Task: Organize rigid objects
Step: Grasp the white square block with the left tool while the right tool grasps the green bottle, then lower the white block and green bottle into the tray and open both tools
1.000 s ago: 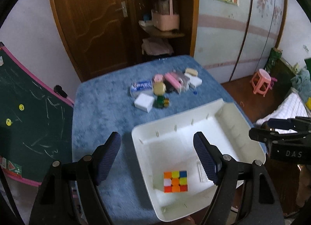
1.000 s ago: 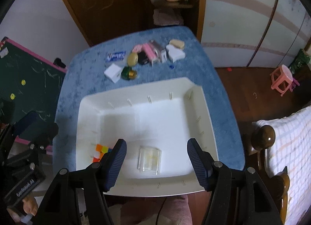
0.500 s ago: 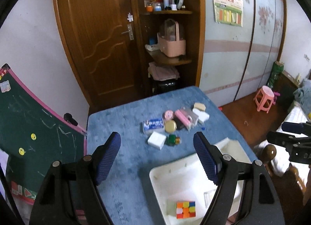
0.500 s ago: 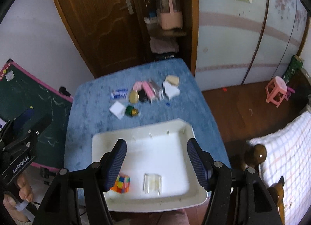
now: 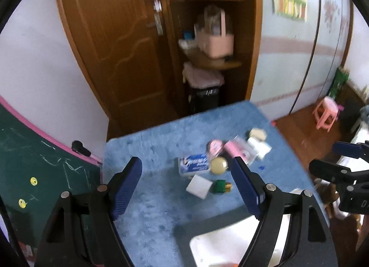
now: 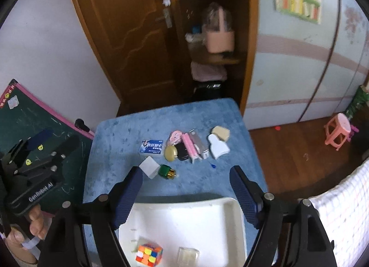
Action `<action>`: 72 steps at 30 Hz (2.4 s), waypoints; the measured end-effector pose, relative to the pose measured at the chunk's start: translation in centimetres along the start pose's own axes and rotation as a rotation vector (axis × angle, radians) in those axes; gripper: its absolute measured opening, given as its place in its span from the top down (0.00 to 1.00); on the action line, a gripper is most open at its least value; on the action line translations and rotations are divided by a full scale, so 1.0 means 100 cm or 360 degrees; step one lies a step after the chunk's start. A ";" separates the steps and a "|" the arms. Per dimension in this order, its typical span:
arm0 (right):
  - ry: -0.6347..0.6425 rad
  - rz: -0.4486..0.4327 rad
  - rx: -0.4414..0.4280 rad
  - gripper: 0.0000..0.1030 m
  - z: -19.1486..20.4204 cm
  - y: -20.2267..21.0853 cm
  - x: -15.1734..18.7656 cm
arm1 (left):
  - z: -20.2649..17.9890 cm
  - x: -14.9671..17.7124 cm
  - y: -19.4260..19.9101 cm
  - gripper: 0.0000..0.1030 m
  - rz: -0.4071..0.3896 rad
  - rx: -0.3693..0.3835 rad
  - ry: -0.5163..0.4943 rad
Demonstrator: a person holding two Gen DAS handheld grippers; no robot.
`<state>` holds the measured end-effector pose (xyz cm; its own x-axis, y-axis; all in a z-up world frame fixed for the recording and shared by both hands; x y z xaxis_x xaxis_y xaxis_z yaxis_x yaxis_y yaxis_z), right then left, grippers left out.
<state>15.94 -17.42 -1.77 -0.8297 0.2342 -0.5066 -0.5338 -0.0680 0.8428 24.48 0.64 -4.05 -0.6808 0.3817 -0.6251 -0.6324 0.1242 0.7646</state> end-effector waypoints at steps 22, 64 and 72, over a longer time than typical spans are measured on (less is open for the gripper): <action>-0.0478 0.0822 -0.0076 0.24 -0.029 -0.281 0.030 | -0.031 0.080 -0.229 0.20 0.0744 0.0267 -0.0330; -0.0598 0.0923 -0.0123 0.58 0.000 -0.301 0.036 | -0.014 0.095 -0.201 0.43 0.0603 0.0241 -0.0084; -0.0594 0.0723 -0.0237 0.58 -0.014 -0.225 0.020 | -0.007 0.073 -0.108 0.43 0.0418 0.0272 -0.0047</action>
<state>26.08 -16.79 -21.96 -0.8813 0.4722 0.0185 -0.1789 -0.3697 0.9118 26.04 1.47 -16.96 -0.8001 0.4474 -0.3997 -0.3634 0.1688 0.9162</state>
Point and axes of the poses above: each gripper's, at about its wrist camera, not at the fingertips, and y roughly against the way its jaws point, z to its left, x to its underside, the point moved 1 cm from there along -y, roughly the way its jaws point, and after that the axes turned 5 degrees about -y, right-handed, at the moved point
